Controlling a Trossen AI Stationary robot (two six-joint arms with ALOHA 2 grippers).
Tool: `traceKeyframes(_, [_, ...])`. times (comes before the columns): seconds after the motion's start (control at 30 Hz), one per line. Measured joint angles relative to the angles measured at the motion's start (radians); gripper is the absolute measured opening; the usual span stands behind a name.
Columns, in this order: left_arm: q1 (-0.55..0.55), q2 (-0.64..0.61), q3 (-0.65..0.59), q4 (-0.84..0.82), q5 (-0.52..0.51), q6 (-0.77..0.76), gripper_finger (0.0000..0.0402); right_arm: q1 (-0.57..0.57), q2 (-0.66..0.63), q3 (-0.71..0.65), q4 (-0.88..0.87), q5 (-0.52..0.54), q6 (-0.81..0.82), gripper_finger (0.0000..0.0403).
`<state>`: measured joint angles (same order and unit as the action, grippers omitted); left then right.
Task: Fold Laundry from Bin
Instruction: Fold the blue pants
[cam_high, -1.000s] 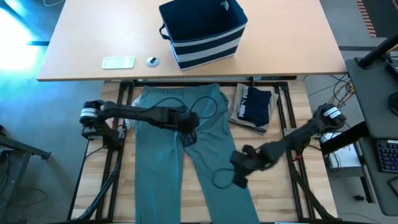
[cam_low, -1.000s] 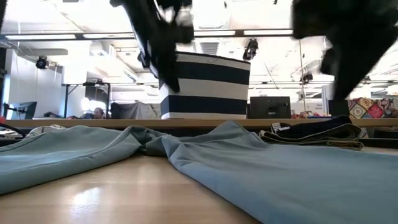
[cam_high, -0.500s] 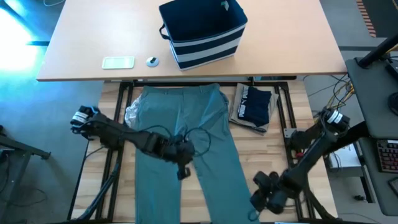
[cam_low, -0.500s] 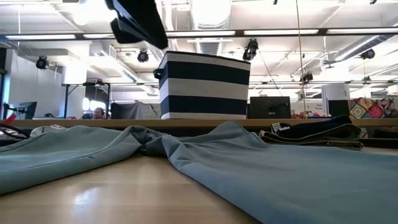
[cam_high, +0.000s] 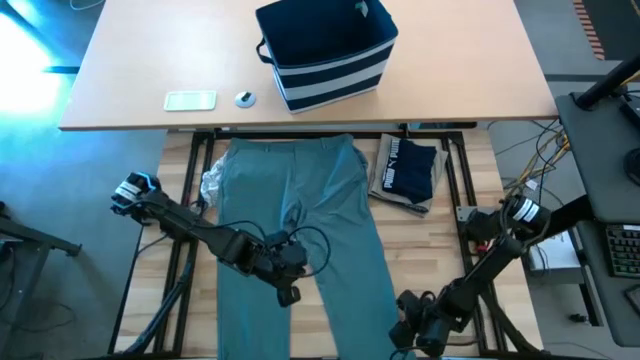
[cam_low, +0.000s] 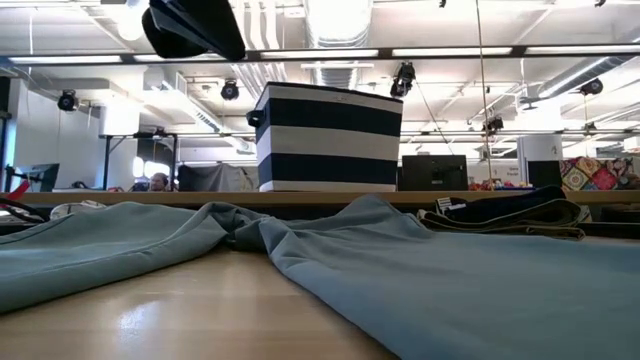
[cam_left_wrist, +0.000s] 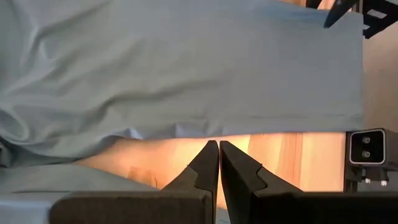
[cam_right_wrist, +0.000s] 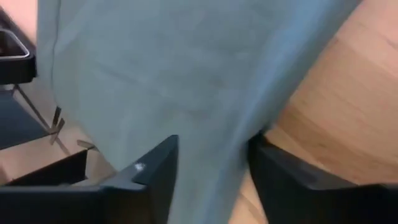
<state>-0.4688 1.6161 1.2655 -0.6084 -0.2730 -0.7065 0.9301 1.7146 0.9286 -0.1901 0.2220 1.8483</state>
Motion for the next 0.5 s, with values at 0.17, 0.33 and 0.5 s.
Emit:
traceKeyframes(0.17, [-0.006, 0.001, -0.013, 0.023, -0.008, -0.01, 0.0, -0.019, -0.038, 0.032, -0.21, 0.001, 0.018, 0.0044])
traceKeyframes(0.33, [-0.006, 0.001, -0.05, 0.088, -0.01, -0.009, 0.0, -0.048, -0.13, 0.196, -0.683, -0.05, -0.057, 0.001])
traceKeyframes(0.5, [-0.006, 0.001, -0.082, 0.246, -0.009, 0.066, 0.0, -0.071, -0.165, 0.369, -0.838, -0.084, -0.161, 0.0009])
